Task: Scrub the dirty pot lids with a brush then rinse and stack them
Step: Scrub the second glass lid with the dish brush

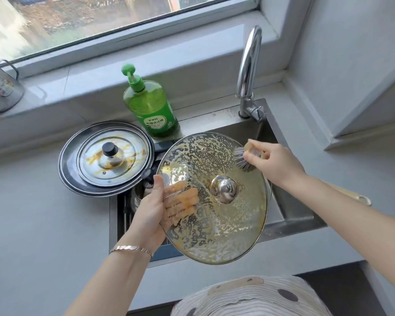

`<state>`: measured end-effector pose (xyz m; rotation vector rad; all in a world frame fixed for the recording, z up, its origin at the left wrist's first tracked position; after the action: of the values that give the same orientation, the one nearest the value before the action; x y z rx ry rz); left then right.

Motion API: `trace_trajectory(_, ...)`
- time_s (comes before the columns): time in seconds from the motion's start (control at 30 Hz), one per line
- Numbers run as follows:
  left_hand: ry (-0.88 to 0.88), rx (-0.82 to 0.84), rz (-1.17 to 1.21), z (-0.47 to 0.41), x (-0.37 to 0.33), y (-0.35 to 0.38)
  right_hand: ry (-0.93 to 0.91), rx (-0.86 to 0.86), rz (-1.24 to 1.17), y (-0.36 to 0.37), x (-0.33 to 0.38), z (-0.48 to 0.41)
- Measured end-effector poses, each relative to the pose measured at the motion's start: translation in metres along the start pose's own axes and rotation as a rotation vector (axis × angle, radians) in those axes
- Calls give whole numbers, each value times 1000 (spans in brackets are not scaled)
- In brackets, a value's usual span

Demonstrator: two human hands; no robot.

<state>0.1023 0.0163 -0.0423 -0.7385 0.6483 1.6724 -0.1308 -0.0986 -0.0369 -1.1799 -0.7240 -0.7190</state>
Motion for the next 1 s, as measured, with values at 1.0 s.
trace_trajectory(1.0,112,-178,206,-24,-28,-29,180,-27,-291,51,-57,55)
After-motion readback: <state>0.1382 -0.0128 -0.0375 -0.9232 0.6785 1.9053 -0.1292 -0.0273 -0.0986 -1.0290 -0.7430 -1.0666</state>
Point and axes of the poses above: each hand's wrist, its own z-axis away from the middle knuckle, its own y-axis out of the palm, x = y × z, the point moved 9 cm from there along -z, towards the middle knuckle, and after that the axes turned 11 degrees about -z, right-handed, at the moved point
